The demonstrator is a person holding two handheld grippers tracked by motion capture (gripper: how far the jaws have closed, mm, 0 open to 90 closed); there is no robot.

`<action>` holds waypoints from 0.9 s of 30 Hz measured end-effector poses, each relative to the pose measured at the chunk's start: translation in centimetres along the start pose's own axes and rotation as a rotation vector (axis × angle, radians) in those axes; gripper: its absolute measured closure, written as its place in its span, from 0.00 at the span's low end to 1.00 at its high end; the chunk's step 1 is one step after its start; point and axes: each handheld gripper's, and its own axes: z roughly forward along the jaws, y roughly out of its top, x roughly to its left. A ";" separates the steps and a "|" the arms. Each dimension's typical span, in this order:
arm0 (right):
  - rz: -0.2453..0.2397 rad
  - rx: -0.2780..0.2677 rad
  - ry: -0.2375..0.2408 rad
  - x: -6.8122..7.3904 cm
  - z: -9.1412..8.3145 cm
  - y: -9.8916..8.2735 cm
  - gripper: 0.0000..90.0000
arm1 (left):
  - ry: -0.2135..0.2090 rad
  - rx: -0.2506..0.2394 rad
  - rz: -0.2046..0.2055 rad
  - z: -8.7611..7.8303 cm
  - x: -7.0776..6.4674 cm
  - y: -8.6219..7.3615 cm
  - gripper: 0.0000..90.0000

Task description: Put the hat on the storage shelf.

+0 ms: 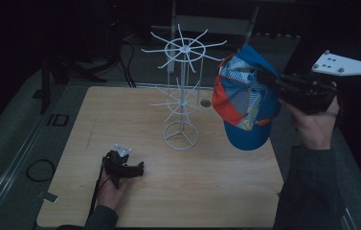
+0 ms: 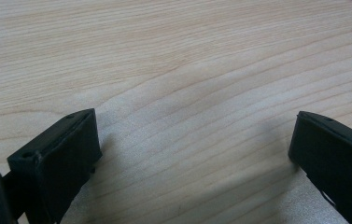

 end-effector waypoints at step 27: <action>0.084 0.069 0.029 -1.7 4.4 -3.1 0.98 | 0.002 -0.006 -0.004 0.0 0.0 0.0 0.03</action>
